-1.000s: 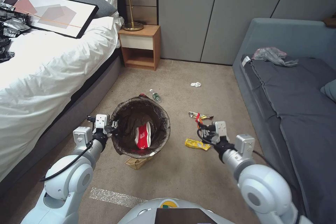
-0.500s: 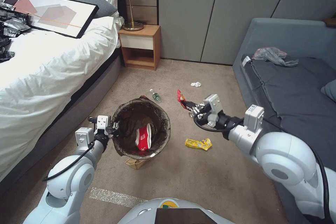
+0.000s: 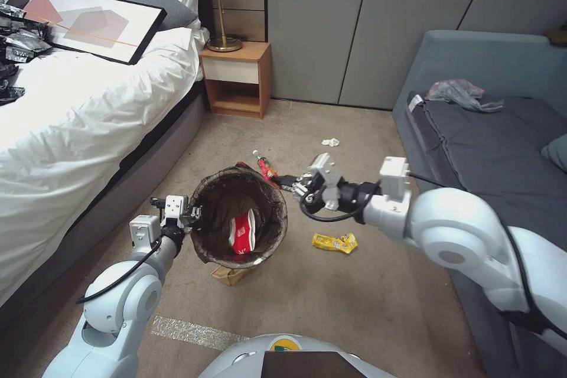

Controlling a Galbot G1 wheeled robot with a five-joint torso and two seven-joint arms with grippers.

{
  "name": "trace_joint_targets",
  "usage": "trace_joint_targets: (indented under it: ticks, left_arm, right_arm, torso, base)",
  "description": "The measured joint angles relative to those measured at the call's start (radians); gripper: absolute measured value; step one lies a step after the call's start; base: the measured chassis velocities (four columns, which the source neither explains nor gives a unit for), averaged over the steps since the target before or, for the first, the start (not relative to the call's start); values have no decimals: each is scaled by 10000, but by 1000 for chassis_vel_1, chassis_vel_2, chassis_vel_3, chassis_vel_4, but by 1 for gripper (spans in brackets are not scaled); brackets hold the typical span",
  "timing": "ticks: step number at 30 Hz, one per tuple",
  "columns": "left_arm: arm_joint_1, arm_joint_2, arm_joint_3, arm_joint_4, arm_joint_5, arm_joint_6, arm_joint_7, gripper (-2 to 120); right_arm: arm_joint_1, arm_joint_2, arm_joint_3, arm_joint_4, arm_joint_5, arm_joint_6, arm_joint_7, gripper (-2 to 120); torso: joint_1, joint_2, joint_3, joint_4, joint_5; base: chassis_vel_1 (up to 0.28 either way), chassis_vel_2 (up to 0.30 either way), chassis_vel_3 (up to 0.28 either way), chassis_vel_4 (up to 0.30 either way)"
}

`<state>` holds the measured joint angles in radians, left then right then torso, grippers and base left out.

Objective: Pick up the trash bin, then pick up the garbage from the floor and place it into the trash bin.

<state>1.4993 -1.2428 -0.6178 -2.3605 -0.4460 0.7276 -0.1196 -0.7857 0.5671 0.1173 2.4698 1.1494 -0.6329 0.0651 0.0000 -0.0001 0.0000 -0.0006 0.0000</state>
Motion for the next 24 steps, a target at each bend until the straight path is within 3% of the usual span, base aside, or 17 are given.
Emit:
trace_joint_targets:
  ticks: [1,3,4,7,8,11,20,24]
  left_arm:
    - [0,0,0,0,0,0,0,0]
    - [-54,-29,4,81,28,-19,28,0]
    - [-54,-29,4,81,28,-19,28,0]
    - [-63,-60,-31,114,46,-39,50,0]
    - [-63,-60,-31,114,46,-39,50,0]
    - [-70,-75,-105,174,113,-69,104,0]
    - [-90,-184,-114,224,186,-92,146,0]
    - [-93,-170,-141,222,186,-98,155,0]
  right_arm:
    - [0,0,0,0,0,0,0,0]
    - [1656,62,-1864,-629,165,94,-115,0]
    - [1656,62,-1864,-629,165,94,-115,0]
    - [2575,594,-3480,-1111,181,108,-31,0]
    - [2575,594,-3480,-1111,181,108,-31,0]
    - [3325,1496,-5032,-1784,-12,124,208,0]
    - [3852,2255,-6150,-2362,-79,-21,452,-2]
    - [3708,2268,-6111,-2439,-84,-40,618,10]
  torso:
    - [0,0,0,0,0]
    - [0,0,1,2,-3]
    - [0,0,1,2,-3]
    - [0,0,1,2,-1]
    - [0,0,1,2,-1]
    - [0,0,0,2,-2]
    - [0,0,0,2,-2]
    - [0,0,0,1,-1]
  base:
    - [0,0,0,0]
    - [0,0,0,0]
    - [0,0,0,0]
    - [0,0,0,0]
    - [0,0,0,0]
    - [0,0,0,0]
    - [0,0,0,0]
    - [0,0,0,0]
